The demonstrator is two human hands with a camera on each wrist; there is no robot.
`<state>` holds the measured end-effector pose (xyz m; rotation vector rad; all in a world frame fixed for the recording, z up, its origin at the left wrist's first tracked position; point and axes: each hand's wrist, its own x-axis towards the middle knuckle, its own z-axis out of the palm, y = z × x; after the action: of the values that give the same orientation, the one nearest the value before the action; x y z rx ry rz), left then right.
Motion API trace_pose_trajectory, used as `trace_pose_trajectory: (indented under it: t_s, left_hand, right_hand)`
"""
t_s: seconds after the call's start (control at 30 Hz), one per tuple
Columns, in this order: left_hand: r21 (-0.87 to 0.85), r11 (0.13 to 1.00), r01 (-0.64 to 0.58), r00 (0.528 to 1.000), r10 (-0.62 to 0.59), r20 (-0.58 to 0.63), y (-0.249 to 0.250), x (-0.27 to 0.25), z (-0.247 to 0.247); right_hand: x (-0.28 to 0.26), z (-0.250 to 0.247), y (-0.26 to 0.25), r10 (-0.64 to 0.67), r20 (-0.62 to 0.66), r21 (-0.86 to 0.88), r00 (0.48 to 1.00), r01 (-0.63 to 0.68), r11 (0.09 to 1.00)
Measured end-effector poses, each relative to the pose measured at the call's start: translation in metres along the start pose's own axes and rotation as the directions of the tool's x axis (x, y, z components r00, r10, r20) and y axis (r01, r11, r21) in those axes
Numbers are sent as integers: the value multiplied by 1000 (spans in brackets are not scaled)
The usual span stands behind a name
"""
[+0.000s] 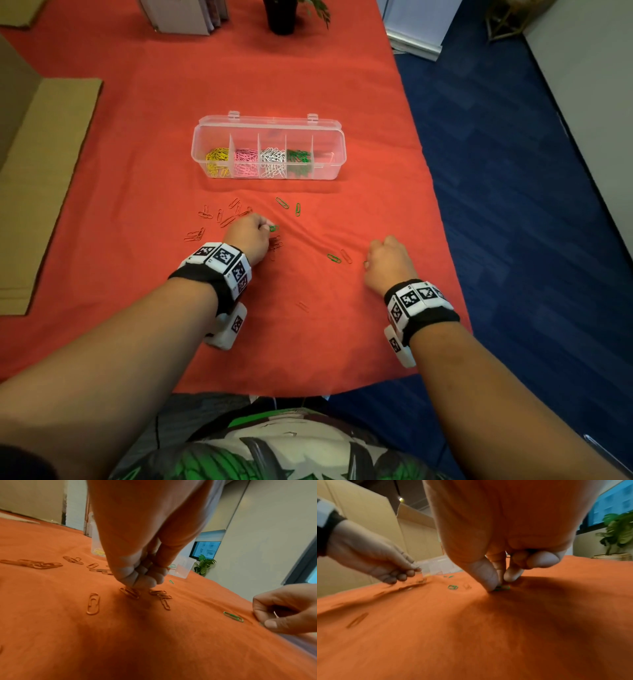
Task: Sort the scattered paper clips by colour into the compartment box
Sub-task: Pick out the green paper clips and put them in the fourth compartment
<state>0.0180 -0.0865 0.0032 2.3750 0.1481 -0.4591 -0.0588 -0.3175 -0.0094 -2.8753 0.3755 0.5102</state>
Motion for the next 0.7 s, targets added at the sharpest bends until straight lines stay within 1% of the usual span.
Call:
trace_pose_trajectory:
  t_s: [0.07, 0.1, 0.17, 0.23, 0.27, 0.3, 0.33, 0.37, 0.43, 0.5, 0.53, 0.57, 0.6, 0.67, 0.7]
  left_hand:
    - [50, 998, -49, 996, 53, -75, -1, 3, -2]
    - [49, 997, -63, 991, 69, -115, -1, 4, -3]
    - [-5, 999, -52, 985, 50, -163, 1, 4, -5]
    - [-166, 985, -55, 990, 32, -136, 4, 4, -3]
    - [-264, 964, -40, 995, 14, -99, 6, 4, -2]
    - [-367, 930, -2, 999, -17, -49, 11, 4, -2]
    - [-468, 882, 57, 998, -61, 7, 16, 5, -1]
    - [-567, 814, 126, 992, -108, 64, 20, 5, -1]
    - [-717, 650, 250, 968, -175, 180, 29, 5, -5]
    - [-813, 453, 366, 930, -202, 306, 34, 4, -11]
    - [-835, 370, 408, 912, -199, 358, 35, 4, -14]
    - [-848, 310, 430, 902, -192, 387, 36, 5, -15]
    - [-856, 284, 431, 901, -190, 391, 38, 7, -16]
    - [-872, 286, 398, 915, -196, 353, 43, 12, -14]
    - [-879, 286, 381, 921, -200, 334, 46, 15, -14]
  right_hand:
    - [1, -1, -1, -8, 10, 7, 1000, 8, 1000]
    - [2, -3, -2, -14, 20, 48, 1000, 14, 999]
    - [5, -7, -5, -39, 30, 202, 999, 33, 979]
    - [7, -11, -11, -55, 62, 369, 997, 28, 929]
    - [8, -12, -15, -70, 70, 408, 995, 36, 912]
    - [9, -11, -20, -95, 66, 410, 993, 60, 910]
    - [10, -9, -25, -132, 47, 381, 990, 105, 919]
    - [10, -6, -30, -175, 22, 332, 984, 158, 930]
    - [10, 0, -39, -232, -10, 228, 973, 229, 946]
    - [8, 6, -44, -251, -28, 132, 968, 252, 959]
    - [7, 8, -45, -261, -37, 85, 965, 263, 961]
    - [5, 10, -46, -272, -46, 47, 961, 274, 961]
    - [5, 13, -46, -283, -46, 22, 958, 285, 958]
    - [6, 14, -47, -295, -34, 5, 955, 295, 955]
    - [7, 14, -48, -292, -20, 34, 956, 292, 956]
